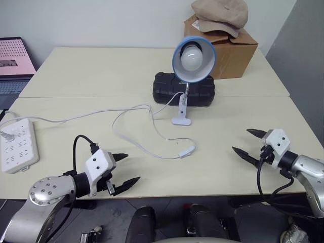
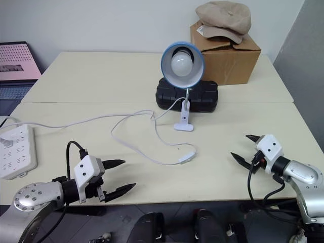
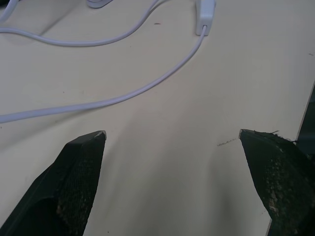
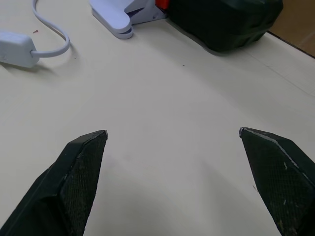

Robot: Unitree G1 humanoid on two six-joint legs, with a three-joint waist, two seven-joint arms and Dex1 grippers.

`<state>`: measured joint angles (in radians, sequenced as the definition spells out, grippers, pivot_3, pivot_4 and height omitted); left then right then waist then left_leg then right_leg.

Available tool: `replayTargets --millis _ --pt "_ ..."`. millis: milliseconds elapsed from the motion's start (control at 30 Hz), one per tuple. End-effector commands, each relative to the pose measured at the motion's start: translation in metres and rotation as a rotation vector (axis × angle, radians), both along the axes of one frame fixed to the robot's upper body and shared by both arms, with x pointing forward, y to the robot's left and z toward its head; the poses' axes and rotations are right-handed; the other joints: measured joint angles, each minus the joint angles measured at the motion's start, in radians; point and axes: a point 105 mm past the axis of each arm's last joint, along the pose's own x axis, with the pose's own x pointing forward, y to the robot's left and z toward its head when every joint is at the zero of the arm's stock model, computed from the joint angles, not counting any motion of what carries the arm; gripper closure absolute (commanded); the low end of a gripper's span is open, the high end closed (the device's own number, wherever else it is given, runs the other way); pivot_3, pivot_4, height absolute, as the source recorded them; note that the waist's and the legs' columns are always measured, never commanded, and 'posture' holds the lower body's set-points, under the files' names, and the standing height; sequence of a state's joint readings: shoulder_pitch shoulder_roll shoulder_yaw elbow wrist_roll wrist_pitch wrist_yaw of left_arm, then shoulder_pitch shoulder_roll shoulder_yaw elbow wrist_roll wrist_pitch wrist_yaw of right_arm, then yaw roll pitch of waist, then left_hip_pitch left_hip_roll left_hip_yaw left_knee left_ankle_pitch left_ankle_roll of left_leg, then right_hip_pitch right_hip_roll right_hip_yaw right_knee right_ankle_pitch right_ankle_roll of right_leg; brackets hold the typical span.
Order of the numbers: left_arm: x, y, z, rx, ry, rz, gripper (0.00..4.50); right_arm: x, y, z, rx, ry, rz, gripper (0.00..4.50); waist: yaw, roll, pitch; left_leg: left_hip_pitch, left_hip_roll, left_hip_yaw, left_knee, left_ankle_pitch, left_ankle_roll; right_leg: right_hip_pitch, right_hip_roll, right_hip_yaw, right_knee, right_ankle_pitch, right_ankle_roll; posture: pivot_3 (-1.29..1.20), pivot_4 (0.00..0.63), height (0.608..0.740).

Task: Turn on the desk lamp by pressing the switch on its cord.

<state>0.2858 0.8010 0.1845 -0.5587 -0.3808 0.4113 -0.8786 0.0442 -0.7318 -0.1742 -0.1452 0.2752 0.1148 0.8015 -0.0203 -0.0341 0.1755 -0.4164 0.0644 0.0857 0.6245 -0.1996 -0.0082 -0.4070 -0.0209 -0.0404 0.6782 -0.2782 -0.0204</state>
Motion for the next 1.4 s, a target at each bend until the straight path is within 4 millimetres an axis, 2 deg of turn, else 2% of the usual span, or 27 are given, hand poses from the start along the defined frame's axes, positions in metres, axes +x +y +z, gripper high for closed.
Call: replayTargets --millis 33,467,633,933,1100,1400 --pt "0.003 -0.007 0.012 -0.007 -0.077 -0.025 0.0 0.002 -0.004 0.012 -0.014 -0.059 0.005 0.0 0.0 0.0 0.0 0.0 0.0 0.0 0.0 0.0 0.0 0.0 0.0 0.0 0.0 0.0 0.0 0.0 0.15 0.74" --pt "0.015 -0.014 0.017 -0.009 -0.147 -0.028 0.0 0.007 0.006 0.013 0.021 -0.069 0.022 0.0 0.004 0.0 0.0 0.0 0.0 0.0 0.0 0.0 0.0 0.0 0.0 0.0 0.0 0.003 0.005 0.0 0.15 0.74" --pt "0.01 -0.014 0.016 -0.04 -0.067 -0.074 0.0 0.007 0.01 0.014 0.027 -0.063 0.032 0.0 0.004 0.0 0.0 0.0 0.0 0.0 0.0 0.0 0.0 0.0 0.0 0.0 0.0 0.003 0.005 0.0 0.15 0.74" --pt "0.014 -0.033 0.014 -0.024 -0.116 -0.126 0.0 -0.002 0.018 0.019 0.026 -0.039 0.067 0.0 0.01 0.0 0.0 0.0 0.0 0.0 0.0 0.0 0.0 0.0 0.0 0.0 0.0 0.003 0.005 0.0 0.15 0.74" --pt "0.029 -0.047 0.005 -0.018 -0.125 -0.135 0.0 -0.009 0.021 0.024 0.021 -0.029 0.079 0.0 0.022 0.0 0.0 0.0 0.0 0.0 0.001 0.0 0.0 0.001 0.0 0.0 0.001 0.003 0.005 0.0 0.15 0.74" --pt "0.05 -0.106 -0.016 -0.074 -0.064 -0.306 0.0 -0.035 0.038 0.034 0.032 0.073 0.103 0.0 0.029 0.0 0.0 -0.001 -0.001 -0.001 0.002 0.0 0.0 0.001 0.001 -0.001 0.001 0.003 0.006 0.0 0.15 0.74"
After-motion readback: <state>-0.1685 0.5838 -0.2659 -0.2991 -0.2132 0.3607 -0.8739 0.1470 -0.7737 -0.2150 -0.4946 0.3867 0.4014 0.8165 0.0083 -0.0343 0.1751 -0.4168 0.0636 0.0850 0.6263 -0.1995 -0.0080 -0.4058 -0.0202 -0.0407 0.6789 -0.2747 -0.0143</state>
